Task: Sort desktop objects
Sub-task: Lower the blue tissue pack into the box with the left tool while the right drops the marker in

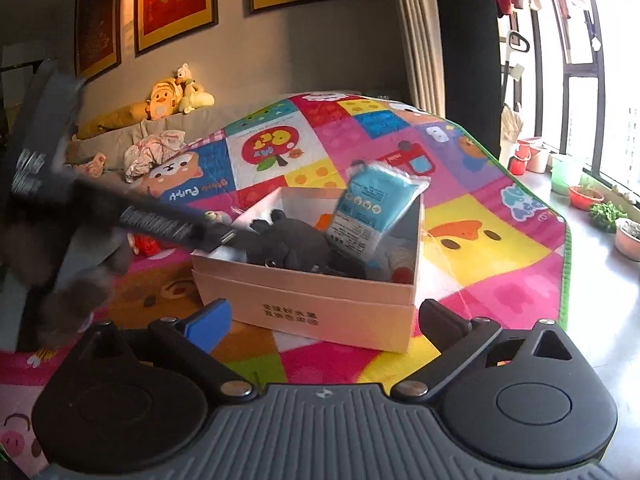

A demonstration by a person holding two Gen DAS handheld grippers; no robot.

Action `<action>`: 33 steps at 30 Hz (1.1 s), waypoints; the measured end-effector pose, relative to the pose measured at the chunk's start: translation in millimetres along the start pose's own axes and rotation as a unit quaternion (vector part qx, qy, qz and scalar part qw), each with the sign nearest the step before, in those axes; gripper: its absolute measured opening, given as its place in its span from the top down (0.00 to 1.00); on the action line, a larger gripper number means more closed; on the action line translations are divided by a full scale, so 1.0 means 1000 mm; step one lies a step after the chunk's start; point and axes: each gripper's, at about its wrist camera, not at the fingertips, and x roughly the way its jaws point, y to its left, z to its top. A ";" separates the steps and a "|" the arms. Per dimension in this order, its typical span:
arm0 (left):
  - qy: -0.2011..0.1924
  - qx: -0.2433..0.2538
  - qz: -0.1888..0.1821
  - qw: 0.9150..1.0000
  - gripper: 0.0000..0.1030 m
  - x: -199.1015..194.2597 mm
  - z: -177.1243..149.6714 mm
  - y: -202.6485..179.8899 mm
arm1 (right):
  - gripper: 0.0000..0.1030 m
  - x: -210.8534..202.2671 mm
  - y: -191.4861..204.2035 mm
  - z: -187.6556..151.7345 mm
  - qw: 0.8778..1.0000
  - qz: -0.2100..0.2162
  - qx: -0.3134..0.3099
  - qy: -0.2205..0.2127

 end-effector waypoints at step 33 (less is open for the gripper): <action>0.004 -0.150 0.115 0.982 0.00 -0.050 -0.100 0.112 | 0.50 0.158 0.031 0.143 0.994 -0.032 -0.016 0.108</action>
